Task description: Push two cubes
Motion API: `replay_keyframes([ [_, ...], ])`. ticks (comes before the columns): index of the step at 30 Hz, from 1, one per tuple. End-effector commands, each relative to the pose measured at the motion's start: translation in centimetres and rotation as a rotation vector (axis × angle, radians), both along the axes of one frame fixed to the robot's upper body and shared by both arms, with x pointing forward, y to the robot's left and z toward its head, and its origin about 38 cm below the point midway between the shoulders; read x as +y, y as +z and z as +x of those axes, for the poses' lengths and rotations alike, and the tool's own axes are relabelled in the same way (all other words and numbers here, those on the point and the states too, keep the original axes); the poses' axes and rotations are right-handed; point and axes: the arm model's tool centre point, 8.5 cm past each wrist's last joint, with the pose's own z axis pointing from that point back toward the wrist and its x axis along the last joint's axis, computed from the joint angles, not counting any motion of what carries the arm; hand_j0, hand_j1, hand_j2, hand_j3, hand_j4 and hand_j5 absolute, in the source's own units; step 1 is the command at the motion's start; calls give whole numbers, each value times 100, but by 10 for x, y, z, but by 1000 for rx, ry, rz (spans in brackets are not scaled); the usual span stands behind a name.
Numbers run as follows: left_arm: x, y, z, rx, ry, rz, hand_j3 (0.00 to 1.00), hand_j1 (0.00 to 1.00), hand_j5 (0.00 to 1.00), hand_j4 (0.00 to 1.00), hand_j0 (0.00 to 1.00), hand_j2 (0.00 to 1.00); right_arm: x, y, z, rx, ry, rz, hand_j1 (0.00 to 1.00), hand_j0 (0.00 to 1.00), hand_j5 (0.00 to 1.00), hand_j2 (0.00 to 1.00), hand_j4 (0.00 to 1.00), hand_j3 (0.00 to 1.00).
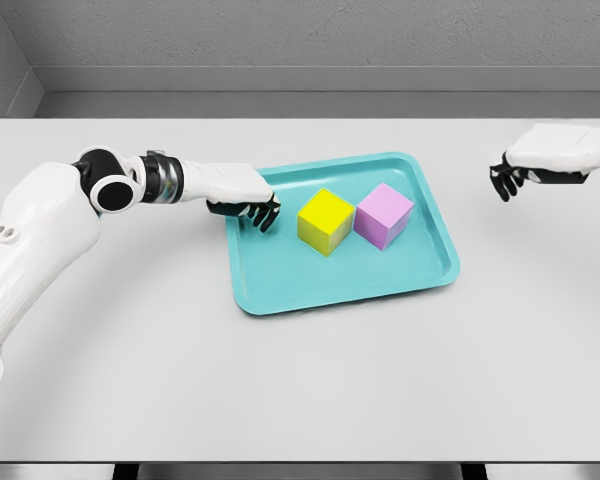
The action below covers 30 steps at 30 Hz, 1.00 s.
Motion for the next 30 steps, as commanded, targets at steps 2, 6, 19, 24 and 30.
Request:
replay_keyframes([
  [2,0,1,0,2,4,-6,30,30,30,30,30,30,15,12,-22,-16,83,-11,27,27,27,27,27,27],
  [6,1,0,0,3,5,-6,30,30,30,30,30,30,31,6,-32,-7,139,-6,27,27,27,27,27,27],
  [19,1,-1,0,6,7,-4,29,29,29,29,29,29,50,-1,-23,-1,164,29,27,27,27,27,27,27],
  [24,-2,-1,0,7,2,-8,29,29,29,29,29,29,49,3,-9,-14,135,50,27,27,27,27,27,27],
  [30,-12,1,-2,0,-20,-11,29,29,29,29,29,29,68,-13,-10,20,177,46,27,27,27,27,27,27],
])
